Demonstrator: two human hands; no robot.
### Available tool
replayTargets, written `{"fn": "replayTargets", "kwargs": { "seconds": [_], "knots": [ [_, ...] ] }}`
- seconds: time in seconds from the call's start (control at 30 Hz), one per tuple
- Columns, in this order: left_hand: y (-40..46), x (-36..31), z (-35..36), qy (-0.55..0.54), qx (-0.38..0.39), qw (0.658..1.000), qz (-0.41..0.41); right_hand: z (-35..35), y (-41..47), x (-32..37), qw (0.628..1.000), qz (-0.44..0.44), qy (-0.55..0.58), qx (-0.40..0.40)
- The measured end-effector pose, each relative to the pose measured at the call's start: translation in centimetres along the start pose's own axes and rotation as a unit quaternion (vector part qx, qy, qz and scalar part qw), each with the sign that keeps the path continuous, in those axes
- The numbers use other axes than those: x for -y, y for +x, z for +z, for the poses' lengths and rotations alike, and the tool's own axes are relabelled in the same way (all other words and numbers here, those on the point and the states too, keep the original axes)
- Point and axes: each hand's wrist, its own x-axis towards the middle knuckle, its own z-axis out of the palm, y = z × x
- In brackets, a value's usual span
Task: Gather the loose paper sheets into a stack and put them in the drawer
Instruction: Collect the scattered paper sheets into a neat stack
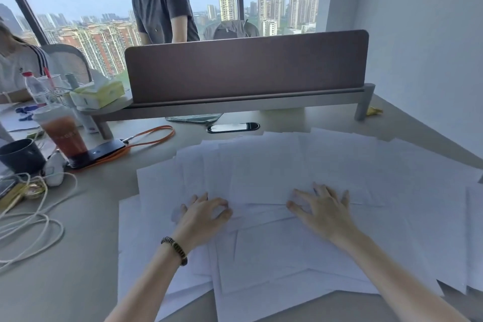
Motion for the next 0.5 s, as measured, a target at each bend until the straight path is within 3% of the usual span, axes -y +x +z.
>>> {"fn": "replayTargets", "kwargs": {
  "seconds": [0.1, 0.23, 0.37, 0.5],
  "knots": [
    [0.7, 0.1, -0.2, -0.088, -0.074, 0.993, -0.024, -0.6, 0.8, -0.5, 0.997, 0.035, 0.033, -0.059],
    [1.5, 0.3, -1.5, -0.301, -0.125, 0.939, -0.112, -0.5, 2.4, -1.6, 0.996, 0.084, -0.023, 0.005],
    [2.5, 0.6, -2.5, -0.413, -0.128, 0.890, -0.143, 0.0, 2.4, -1.3, 0.998, 0.019, -0.045, 0.044],
    [3.4, 0.6, -2.5, -0.462, -0.117, 0.864, -0.165, 0.0, 1.7, -0.4, 0.999, -0.018, -0.025, 0.016]
  ]
}}
